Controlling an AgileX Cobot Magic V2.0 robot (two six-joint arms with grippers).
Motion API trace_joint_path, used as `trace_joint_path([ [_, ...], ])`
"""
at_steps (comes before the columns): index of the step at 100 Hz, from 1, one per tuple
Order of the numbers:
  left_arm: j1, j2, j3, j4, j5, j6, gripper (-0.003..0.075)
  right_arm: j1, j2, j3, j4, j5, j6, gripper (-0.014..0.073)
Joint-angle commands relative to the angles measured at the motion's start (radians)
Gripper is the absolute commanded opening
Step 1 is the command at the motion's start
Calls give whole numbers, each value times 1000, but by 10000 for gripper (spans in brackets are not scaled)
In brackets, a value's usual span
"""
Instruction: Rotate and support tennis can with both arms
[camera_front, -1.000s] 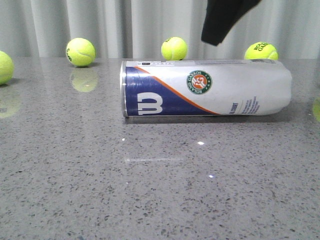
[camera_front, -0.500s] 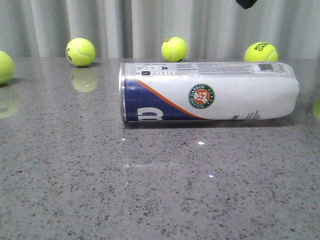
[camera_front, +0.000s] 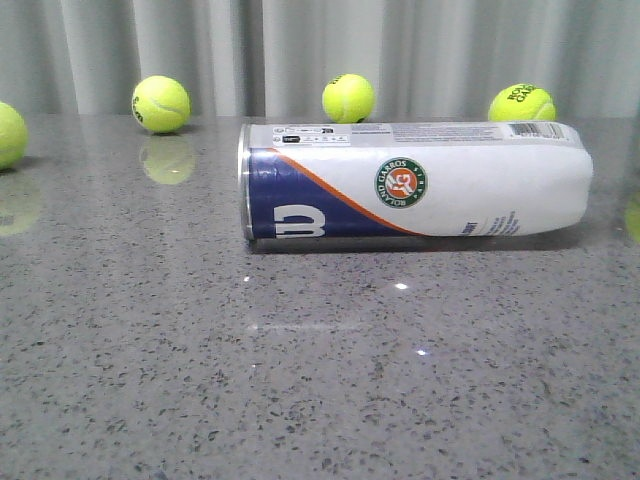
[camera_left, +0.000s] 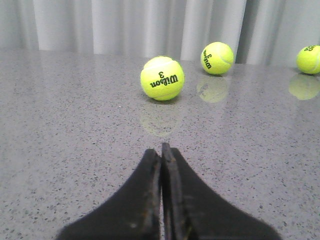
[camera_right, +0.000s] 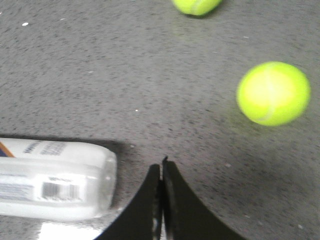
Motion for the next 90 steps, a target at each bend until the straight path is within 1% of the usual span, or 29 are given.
trace_joint_path([
  [1,3,-40,48,-6,-74,3,-21,-60,-97,51,27,-108,-32,-66],
  [10,3,-40,48,-6,-74,3,-21,-99,-172,136,26,-172,-32,-66],
  [19,3,-40,48,-6,-74,3,-21,-117,-246,224,26,-254,-32,-66],
  [37,3,-40,48,-6,-74,3,-21,-117,-380,388,26,-418,-29,-66],
  [51,3,-40,48,-6,-74,3,-21,-117,-505,512,28,-516,-28,-66],
  [70,3,-40,48,-6,-74,3,-21,-117,-655,633,27,-584,-28,-66],
  [90,3,-40,48,-6,-74,3,-21,-117,-820,732,26,-594,-28,-66],
])
